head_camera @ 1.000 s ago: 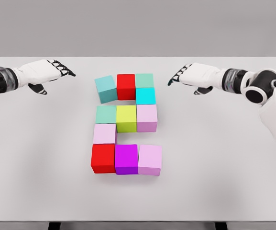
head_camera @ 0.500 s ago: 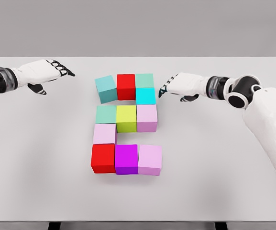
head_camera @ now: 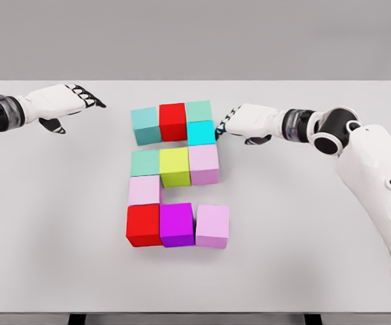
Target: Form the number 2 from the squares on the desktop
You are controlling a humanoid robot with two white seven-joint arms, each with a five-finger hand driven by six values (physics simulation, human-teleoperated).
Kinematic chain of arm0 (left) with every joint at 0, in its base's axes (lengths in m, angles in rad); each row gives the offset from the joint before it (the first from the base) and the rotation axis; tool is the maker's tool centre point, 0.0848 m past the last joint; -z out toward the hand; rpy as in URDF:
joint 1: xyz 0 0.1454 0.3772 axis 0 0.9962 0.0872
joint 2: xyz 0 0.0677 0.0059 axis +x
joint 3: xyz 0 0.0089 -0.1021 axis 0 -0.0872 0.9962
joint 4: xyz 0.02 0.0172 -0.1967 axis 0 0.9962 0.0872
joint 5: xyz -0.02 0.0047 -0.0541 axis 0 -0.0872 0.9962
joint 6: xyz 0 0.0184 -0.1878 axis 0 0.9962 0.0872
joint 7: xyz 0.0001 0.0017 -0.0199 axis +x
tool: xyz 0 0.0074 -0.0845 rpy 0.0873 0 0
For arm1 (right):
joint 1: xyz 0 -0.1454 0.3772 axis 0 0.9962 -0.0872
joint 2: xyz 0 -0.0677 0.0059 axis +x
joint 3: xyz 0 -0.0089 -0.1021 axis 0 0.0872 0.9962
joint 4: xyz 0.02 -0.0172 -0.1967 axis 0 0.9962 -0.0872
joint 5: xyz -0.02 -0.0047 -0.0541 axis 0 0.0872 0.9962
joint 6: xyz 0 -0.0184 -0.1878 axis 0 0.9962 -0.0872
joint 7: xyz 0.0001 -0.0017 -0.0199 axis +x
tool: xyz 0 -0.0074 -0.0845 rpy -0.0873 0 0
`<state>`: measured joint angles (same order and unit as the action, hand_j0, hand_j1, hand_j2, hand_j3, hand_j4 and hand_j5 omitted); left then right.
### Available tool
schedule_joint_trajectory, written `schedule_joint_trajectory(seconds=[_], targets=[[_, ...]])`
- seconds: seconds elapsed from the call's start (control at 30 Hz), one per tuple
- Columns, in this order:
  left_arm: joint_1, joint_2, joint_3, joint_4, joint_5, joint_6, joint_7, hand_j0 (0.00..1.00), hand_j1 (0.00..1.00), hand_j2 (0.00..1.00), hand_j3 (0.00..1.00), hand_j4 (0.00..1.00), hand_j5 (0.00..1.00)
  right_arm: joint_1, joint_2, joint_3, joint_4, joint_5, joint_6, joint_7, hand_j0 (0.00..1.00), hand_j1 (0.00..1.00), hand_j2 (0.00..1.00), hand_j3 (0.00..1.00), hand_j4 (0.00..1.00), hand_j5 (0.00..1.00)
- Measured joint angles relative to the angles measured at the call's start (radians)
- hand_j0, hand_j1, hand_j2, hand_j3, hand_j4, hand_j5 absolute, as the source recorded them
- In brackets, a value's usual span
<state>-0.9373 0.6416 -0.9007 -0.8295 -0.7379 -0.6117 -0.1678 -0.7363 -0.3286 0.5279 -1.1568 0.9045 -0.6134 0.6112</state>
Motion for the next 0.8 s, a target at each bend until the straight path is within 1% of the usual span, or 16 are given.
schedule_joint_trajectory(seconds=[0.2, 0.27, 0.3, 0.37, 0.4, 0.47, 0.53, 0.63, 0.7, 0.73, 0.77, 0.8], targets=[[0.000, 0.000, 0.001, 0.000, 0.001, 0.000, 0.000, 0.96, 0.96, 0.96, 0.96, 0.96, 0.96, -0.005, -0.003, -0.004, 0.010, 0.002, 0.000, 0.000, 0.74, 0.74, 0.74, 0.74, 0.74, 0.74], [0.000, 0.000, 0.001, 0.000, 0.001, 0.000, 0.000, 0.96, 0.96, 0.96, 0.96, 0.96, 0.96, 0.000, -0.026, -0.009, 0.003, -0.004, 0.000, 0.000, 0.74, 0.74, 0.74, 0.74, 0.74, 0.74], [0.000, 0.000, 0.001, 0.000, 0.001, 0.000, 0.000, 0.96, 0.96, 0.96, 0.96, 0.96, 0.96, 0.008, -0.047, -0.014, -0.014, -0.006, 0.000, 0.000, 0.74, 0.74, 0.74, 0.74, 0.74, 0.74], [0.000, 0.001, 0.001, -0.001, 0.001, 0.000, 0.000, 0.96, 0.96, 0.96, 0.96, 0.96, 0.96, 0.074, -0.098, -0.038, -0.075, -0.019, -0.002, 0.000, 0.74, 0.74, 0.74, 0.74, 0.74, 0.74], [0.002, 0.001, 0.001, -0.001, 0.001, 0.000, 0.000, 0.96, 0.96, 0.96, 0.96, 0.96, 0.96, 0.106, -0.130, -0.050, -0.122, -0.033, -0.002, 0.000, 0.74, 0.74, 0.74, 0.74, 0.74, 0.74], [0.002, 0.001, 0.002, -0.002, 0.001, 0.000, 0.000, 0.98, 0.98, 0.98, 0.98, 0.98, 0.98, 0.169, -0.194, -0.066, -0.229, -0.059, -0.002, 0.000, 0.74, 0.74, 0.74, 0.74, 0.74, 0.74], [0.008, 0.002, 0.008, -0.005, 0.000, 0.000, 0.000, 1.00, 1.00, 1.00, 1.00, 1.00, 1.00, 0.255, -0.249, -0.095, -0.341, -0.082, -0.001, 0.000, 0.74, 0.74, 0.74, 0.74, 0.74, 0.74], [0.011, 0.007, 0.023, -0.007, 0.003, 0.000, 0.000, 1.00, 1.00, 1.00, 1.00, 1.00, 1.00, 0.307, -0.319, -0.138, -0.480, -0.117, -0.001, 0.000, 0.74, 0.74, 0.74, 0.74, 0.74, 0.74], [0.012, 0.011, 0.027, -0.008, 0.004, 0.000, 0.000, 1.00, 1.00, 1.00, 1.00, 1.00, 1.00, 0.334, -0.351, -0.162, -0.535, -0.138, -0.001, 0.000, 0.74, 0.74, 0.74, 0.74, 0.74, 0.74], [0.012, 0.013, 0.028, -0.009, 0.005, 0.000, 0.000, 1.00, 1.00, 1.00, 1.00, 1.00, 1.00, 0.360, -0.361, -0.184, -0.551, -0.145, -0.001, 0.000, 0.75, 0.75, 0.75, 0.75, 0.75, 0.75], [0.012, 0.014, 0.028, -0.009, 0.005, 0.000, 0.000, 1.00, 1.00, 1.00, 1.00, 1.00, 1.00, 0.402, -0.368, -0.215, -0.563, -0.157, -0.001, 0.000, 0.77, 0.77, 0.77, 0.77, 0.77, 0.77], [0.011, 0.014, 0.029, -0.009, 0.006, 0.000, 0.000, 1.00, 1.00, 1.00, 1.00, 1.00, 1.00, 0.426, -0.373, -0.250, -0.572, -0.172, -0.001, 0.000, 0.91, 0.91, 0.91, 0.91, 0.91, 0.91]])
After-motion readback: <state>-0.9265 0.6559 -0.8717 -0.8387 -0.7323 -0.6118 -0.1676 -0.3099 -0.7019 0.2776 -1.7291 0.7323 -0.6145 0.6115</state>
